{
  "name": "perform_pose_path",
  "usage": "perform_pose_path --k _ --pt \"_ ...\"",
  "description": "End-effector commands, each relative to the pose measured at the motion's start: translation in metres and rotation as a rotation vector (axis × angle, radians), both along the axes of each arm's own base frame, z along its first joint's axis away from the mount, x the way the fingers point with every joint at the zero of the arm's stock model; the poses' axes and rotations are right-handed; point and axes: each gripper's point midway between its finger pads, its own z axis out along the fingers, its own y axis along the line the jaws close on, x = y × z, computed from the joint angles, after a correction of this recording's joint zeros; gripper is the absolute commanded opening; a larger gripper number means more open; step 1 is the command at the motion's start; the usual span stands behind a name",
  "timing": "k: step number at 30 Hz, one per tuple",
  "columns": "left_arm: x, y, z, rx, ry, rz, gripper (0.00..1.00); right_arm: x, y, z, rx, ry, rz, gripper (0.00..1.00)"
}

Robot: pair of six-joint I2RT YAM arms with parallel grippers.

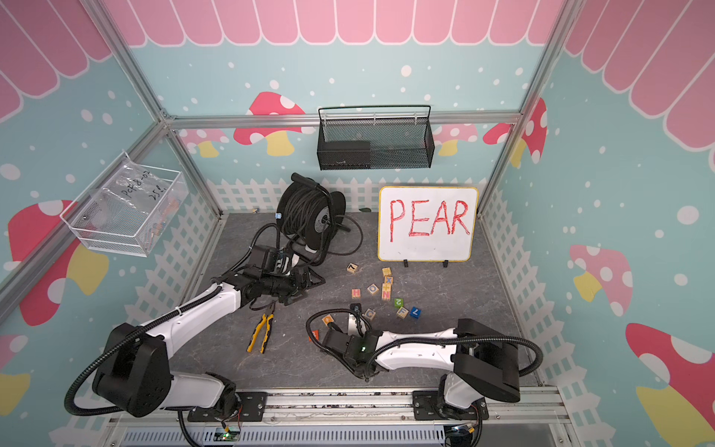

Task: Spell the uppercase word “pear” with letter blocks
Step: Place the letter block at the center of the board.

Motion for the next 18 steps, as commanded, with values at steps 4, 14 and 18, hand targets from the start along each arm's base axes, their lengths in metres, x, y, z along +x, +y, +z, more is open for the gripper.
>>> perform_pose_path --k 4,14,18 --pt "0.003 -0.003 0.014 -0.011 -0.037 -0.018 1.0 -0.022 -0.007 -0.007 0.029 0.045 -0.041 0.32" --pt "0.002 -0.003 0.019 -0.015 -0.051 -0.019 0.99 -0.032 -0.008 -0.016 -0.003 0.068 -0.027 0.33" --pt "0.002 -0.003 0.021 -0.014 -0.057 -0.016 0.99 -0.032 -0.006 -0.018 -0.003 0.063 -0.022 0.34"
